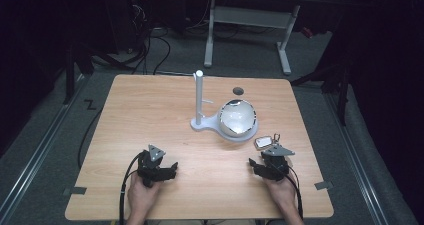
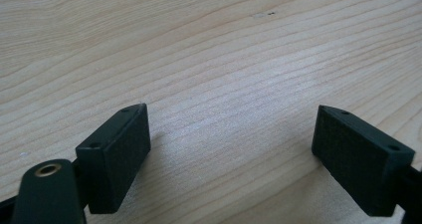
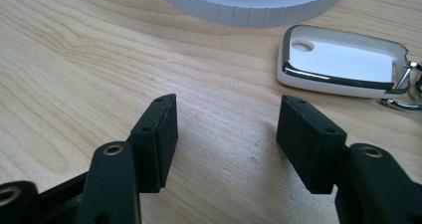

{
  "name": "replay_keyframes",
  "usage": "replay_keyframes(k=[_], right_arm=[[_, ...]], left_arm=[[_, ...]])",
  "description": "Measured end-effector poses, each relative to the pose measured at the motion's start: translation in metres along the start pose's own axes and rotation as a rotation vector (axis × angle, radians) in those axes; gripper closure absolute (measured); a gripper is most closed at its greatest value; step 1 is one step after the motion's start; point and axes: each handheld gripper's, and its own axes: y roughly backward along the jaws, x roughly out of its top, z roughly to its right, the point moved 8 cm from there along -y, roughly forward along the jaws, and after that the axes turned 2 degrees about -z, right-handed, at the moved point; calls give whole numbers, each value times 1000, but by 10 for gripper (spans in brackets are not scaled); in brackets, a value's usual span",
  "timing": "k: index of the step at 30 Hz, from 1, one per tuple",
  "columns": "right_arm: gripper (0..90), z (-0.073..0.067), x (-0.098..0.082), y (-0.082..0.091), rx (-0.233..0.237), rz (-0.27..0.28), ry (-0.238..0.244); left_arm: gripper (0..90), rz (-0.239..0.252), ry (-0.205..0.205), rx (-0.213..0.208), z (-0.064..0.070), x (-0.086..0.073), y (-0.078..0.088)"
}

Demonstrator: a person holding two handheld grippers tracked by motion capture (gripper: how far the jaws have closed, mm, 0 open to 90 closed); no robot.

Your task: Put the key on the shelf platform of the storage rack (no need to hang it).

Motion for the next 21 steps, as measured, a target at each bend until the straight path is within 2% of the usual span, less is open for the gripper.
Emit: replay_keyframes(k=[5, 21], right_arm=[[462, 1, -2, 2, -16, 1, -21], [487, 3, -3, 8, -25, 9, -38]], left_arm=[[157, 0, 0, 0, 0, 0, 0], [157, 0, 1, -1, 0, 0, 0]])
